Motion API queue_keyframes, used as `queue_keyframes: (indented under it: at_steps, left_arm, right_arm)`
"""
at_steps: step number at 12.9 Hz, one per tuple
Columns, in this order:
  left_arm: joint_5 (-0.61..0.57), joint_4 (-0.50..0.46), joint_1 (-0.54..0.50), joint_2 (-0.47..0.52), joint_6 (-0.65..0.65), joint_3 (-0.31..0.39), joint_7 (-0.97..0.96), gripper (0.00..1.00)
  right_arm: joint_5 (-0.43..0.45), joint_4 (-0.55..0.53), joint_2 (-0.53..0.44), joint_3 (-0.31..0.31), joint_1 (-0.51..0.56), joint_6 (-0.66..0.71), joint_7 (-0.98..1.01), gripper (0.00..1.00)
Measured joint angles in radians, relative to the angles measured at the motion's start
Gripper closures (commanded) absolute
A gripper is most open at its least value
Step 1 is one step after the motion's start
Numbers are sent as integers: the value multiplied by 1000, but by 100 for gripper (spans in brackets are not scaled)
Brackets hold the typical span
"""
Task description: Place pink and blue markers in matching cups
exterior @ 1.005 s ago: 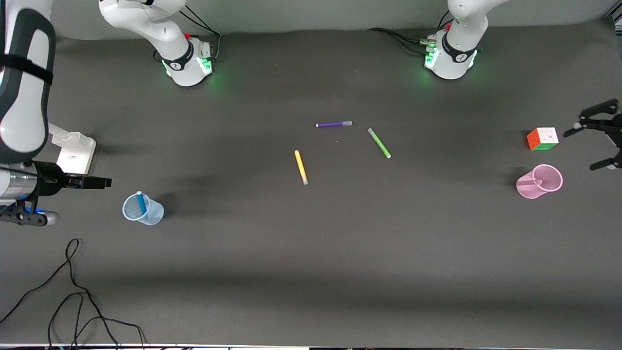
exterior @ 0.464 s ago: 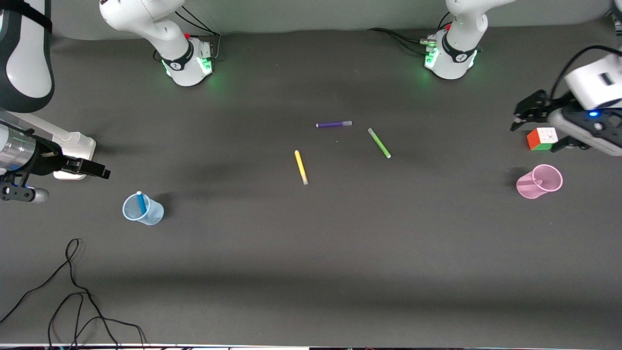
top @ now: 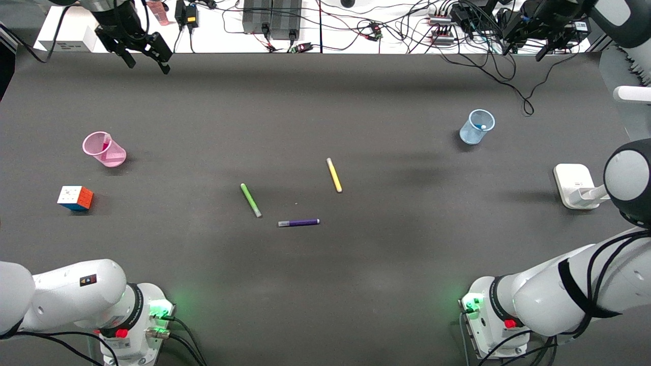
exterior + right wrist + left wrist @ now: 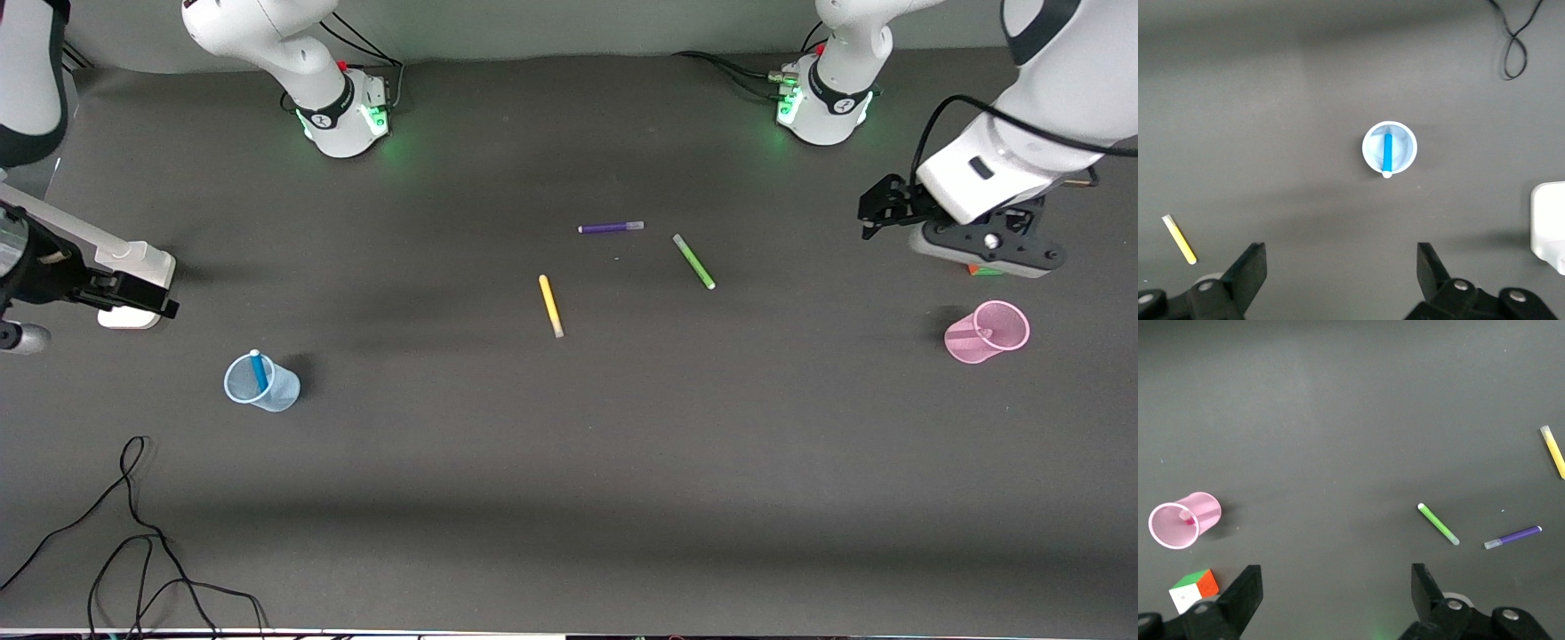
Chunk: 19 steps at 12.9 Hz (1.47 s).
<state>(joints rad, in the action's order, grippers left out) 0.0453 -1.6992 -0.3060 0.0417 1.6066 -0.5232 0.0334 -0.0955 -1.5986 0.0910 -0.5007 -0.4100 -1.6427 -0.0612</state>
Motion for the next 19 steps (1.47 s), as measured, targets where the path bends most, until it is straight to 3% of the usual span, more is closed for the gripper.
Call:
queue_keyframes:
  at_steps: [3, 7, 12, 16, 19]
  left_arm:
    - [-36, 73, 1, -56, -50, -3, -12, 1]
    - [-45, 87, 1, -73, -62, -2, -13, 1]
    - [-53, 92, 24, -73, -72, 16, -13, 1]
    - [-68, 102, 250, -73, -81, 240, -13, 1]
    - [-68, 103, 313, -73, -82, 310, -13, 1]
  right_arm:
    - [31, 5, -37, 240, 237, 13, 0, 0]
    - [32, -19, -62, 359, 390, 14, 0, 0]
    - [48, -30, -65, 392, 411, 14, 1, 0]
    - [57, -30, -67, 394, 411, 14, 9, 0]
    - [57, -31, -76, 394, 411, 20, 56, 0]
